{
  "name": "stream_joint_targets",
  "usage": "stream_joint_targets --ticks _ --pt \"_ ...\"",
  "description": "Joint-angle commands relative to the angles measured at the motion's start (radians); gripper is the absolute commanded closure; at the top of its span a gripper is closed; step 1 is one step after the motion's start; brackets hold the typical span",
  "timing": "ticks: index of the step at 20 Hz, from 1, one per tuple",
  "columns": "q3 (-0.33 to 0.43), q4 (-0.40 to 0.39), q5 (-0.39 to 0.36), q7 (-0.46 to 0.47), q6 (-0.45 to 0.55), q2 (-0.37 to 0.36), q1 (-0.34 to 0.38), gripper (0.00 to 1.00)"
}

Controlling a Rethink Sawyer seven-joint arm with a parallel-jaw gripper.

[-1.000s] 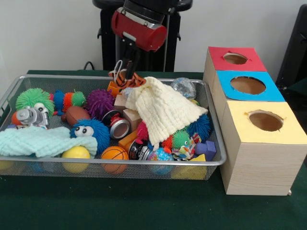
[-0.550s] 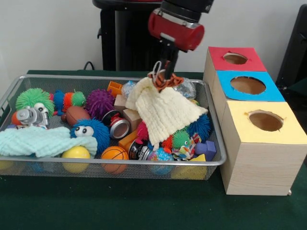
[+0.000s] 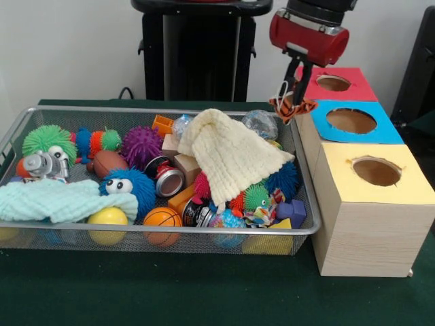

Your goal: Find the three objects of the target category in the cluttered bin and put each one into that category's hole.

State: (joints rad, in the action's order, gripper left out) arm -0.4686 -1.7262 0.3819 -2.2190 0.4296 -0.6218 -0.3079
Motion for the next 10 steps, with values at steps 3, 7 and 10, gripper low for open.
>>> stream_joint_targets --ticks 3,7,10 --pt "-0.032 0.005 0.069 -0.370 0.199 0.066 -0.068 1.00" --pt "-0.051 -0.001 0.064 -0.375 0.237 0.042 -0.088 1.00" --pt "-0.051 -0.029 0.059 -0.365 0.243 0.012 -0.090 1.00"
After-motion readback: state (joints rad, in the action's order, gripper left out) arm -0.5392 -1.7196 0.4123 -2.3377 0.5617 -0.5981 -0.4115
